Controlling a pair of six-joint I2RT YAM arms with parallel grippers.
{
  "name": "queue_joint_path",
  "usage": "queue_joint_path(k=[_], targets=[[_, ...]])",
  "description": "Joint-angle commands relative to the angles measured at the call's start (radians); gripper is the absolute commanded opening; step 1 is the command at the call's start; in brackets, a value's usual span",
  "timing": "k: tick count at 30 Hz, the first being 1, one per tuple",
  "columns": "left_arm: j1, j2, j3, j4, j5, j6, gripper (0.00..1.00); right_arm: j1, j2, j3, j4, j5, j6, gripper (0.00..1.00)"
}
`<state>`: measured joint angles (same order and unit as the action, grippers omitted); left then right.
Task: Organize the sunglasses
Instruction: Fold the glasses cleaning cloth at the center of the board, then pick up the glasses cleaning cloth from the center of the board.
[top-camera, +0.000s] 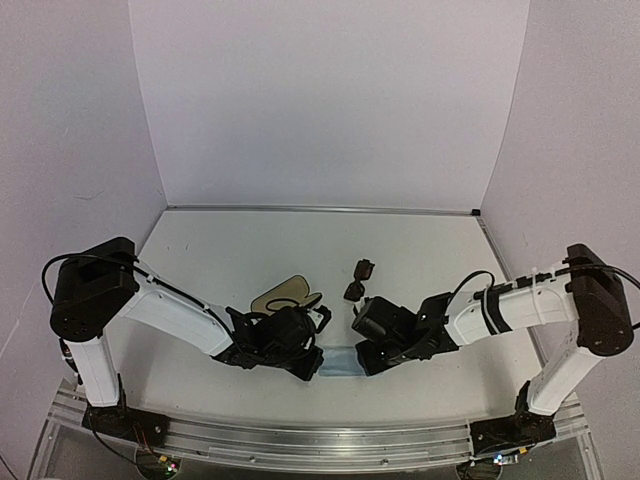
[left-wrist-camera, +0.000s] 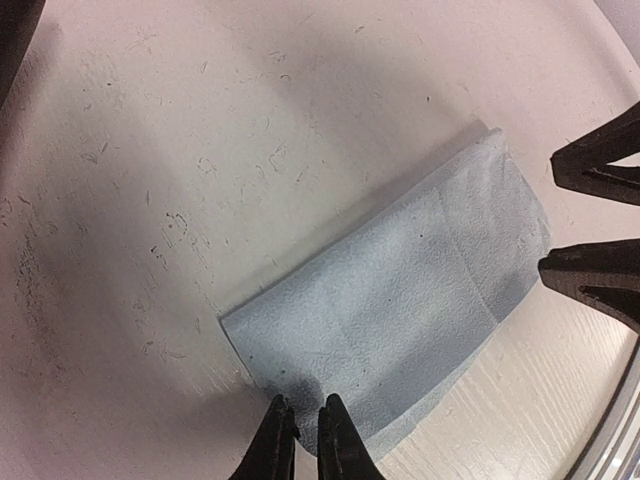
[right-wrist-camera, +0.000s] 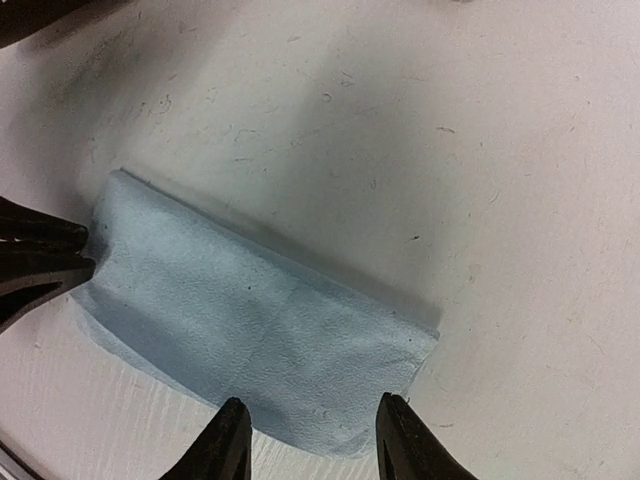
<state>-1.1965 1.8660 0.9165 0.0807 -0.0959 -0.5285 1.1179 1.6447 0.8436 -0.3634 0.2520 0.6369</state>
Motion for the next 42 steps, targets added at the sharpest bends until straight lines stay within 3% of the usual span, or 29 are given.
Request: queue_joint_path(k=[1, 20, 42], targets=[[0.004, 0.012, 0.025, -0.010, 0.013, -0.007, 0.09, 0.008, -0.055, -0.006, -0.007, 0.036, 0.032, 0.44], [-0.001, -0.151, -0.020, -0.033, -0.059, -0.019, 0.17, -0.007, -0.003, -0.001, 0.036, 0.039, 0.040, 0.53], [-0.032, -0.148, 0.000, -0.086, -0.011, -0.034, 0.24, -0.046, 0.026, 0.002, 0.101, -0.013, 0.005, 0.53]])
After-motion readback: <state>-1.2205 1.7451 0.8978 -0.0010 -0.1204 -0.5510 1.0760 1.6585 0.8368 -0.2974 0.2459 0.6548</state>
